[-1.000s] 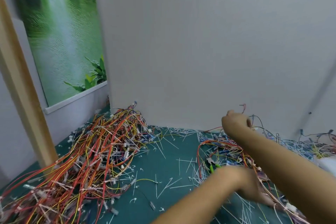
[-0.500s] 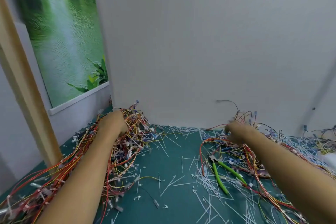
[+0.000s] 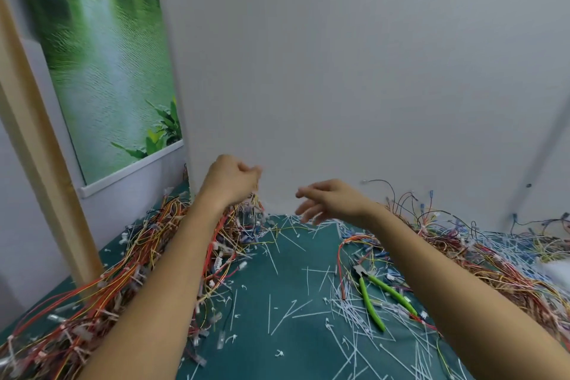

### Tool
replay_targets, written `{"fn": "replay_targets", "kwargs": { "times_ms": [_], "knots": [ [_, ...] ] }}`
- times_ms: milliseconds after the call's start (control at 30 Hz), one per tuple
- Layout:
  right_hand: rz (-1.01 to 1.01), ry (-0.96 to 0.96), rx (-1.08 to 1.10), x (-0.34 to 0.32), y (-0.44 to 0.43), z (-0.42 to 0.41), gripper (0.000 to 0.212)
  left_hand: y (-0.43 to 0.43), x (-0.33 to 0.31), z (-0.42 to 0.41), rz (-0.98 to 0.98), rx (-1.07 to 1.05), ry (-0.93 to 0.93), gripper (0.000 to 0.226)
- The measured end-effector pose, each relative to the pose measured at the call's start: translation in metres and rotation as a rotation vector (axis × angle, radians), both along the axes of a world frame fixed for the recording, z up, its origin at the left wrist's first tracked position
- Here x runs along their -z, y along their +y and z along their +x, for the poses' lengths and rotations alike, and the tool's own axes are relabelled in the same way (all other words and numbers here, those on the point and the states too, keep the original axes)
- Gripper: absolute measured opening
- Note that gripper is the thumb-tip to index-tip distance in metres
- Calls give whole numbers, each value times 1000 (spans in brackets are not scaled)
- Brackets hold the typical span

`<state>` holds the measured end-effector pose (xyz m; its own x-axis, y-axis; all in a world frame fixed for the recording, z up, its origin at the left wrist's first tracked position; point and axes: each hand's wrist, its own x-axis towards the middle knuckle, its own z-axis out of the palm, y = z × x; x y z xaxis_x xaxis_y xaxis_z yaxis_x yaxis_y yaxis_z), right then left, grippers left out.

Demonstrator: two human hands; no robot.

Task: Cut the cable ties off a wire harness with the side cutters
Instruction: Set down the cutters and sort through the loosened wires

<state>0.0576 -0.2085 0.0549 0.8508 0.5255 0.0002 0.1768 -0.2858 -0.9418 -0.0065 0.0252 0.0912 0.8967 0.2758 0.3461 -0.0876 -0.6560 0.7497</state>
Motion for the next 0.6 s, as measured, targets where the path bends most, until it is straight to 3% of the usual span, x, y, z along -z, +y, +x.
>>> {"fn": "replay_targets", "kwargs": {
  "times_ms": [67, 133, 367, 467, 533, 600],
  "knots": [
    [159, 114, -6, -7, 19, -6, 49, -15, 0, -5, -140, 112, 12, 24],
    [248, 204, -11, -10, 36, -11, 50, -27, 6, -10, -141, 212, 48, 28],
    [258, 360, 178, 4, 61, -11, 16, -47, 39, -21, -330, 572, 243, 18],
    [226, 327, 248, 13, 64, -10, 11, -31, 50, -13, -501, 410, 218, 13],
    [209, 310, 279, 17, 65, -9, 12, -18, 61, -1, -354, 131, 85, 23],
    [209, 326, 270, 17, 64, -6, 9, -5, 74, 9, -58, -28, -8, 40]
  ]
}}
